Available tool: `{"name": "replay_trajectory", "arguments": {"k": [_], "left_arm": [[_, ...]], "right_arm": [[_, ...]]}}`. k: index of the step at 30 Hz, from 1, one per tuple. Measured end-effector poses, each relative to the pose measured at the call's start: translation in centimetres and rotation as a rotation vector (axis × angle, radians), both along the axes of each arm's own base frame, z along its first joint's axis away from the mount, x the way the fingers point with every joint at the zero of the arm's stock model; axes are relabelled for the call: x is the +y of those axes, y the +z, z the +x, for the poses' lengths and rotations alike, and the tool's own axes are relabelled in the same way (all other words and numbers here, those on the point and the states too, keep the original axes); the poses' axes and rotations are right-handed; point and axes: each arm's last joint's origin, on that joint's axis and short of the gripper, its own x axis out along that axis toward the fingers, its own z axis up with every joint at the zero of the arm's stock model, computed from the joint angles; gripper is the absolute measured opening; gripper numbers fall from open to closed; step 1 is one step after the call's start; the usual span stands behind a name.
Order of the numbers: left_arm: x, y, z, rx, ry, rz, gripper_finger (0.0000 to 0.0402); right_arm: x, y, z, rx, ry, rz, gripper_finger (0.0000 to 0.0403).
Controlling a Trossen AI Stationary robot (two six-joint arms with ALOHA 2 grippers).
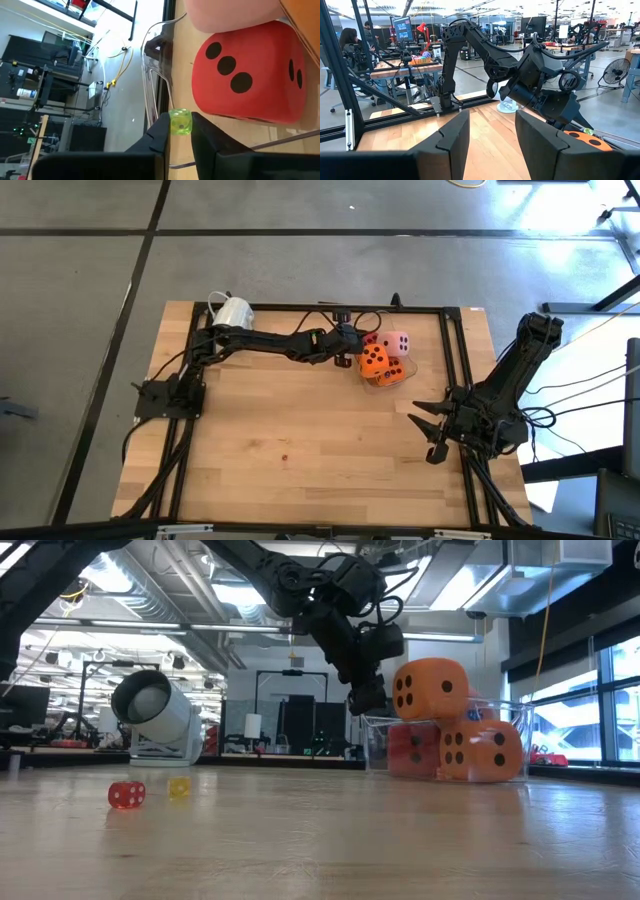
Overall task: Pick & Place Dice
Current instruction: Put the small green die in the bin
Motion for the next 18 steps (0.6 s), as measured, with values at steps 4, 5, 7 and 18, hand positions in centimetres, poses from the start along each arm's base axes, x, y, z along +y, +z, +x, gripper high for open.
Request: {"name": "replay_trajectory", "arguments": {"k": [4,5,7,18], "left_arm": [[0.0,0.0,0.0,0.0,0.0,0.0,0.0042],[0.0,0.0,0.0,0.0,0.0,0.0,0.0045],[0.0,0.0,0.0,0.001,0.0,0.0,0.0056],[0.0,0.0,0.0,0.002,-0.001,0.002,0.0113]], "right_arm": [[0.0,0.0,0.0,0.0,0.0,0.0,0.016],[0.0,0.0,0.0,0.0,0.0,0.0,0.016],[0.0,0.0,0.0,0.0,0.0,0.0,0.016],[0.0,0.0,0.0,0.0,0.0,0.0,0.016]]}}
